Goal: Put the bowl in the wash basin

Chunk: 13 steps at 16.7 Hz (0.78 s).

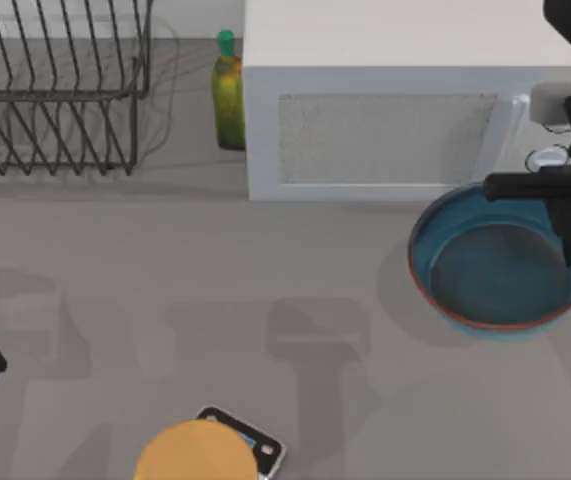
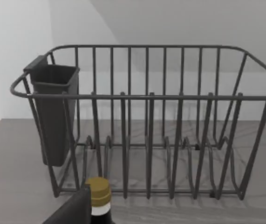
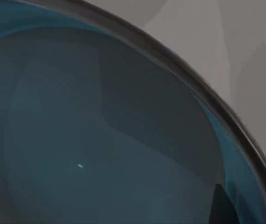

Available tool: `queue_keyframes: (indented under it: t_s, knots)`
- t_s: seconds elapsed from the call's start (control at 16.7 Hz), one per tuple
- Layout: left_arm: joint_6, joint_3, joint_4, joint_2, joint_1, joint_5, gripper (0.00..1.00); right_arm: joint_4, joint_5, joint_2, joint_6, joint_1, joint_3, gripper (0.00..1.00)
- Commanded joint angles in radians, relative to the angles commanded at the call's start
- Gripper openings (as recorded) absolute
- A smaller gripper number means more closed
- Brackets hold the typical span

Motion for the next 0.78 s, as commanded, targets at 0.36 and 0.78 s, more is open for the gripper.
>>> queue_keyframes:
  t_s: [0.36, 0.78]
  knots:
    - [0.000, 0.000, 0.000, 0.000, 0.000, 0.000, 1.00, 0.153, -0.020, -0.005, -0.040, -0.143, -0.117, 0.00]
    - [0.000, 0.000, 0.000, 0.000, 0.000, 0.000, 1.00, 0.796, -0.114, -0.019, -0.160, -0.606, -0.455, 0.00]
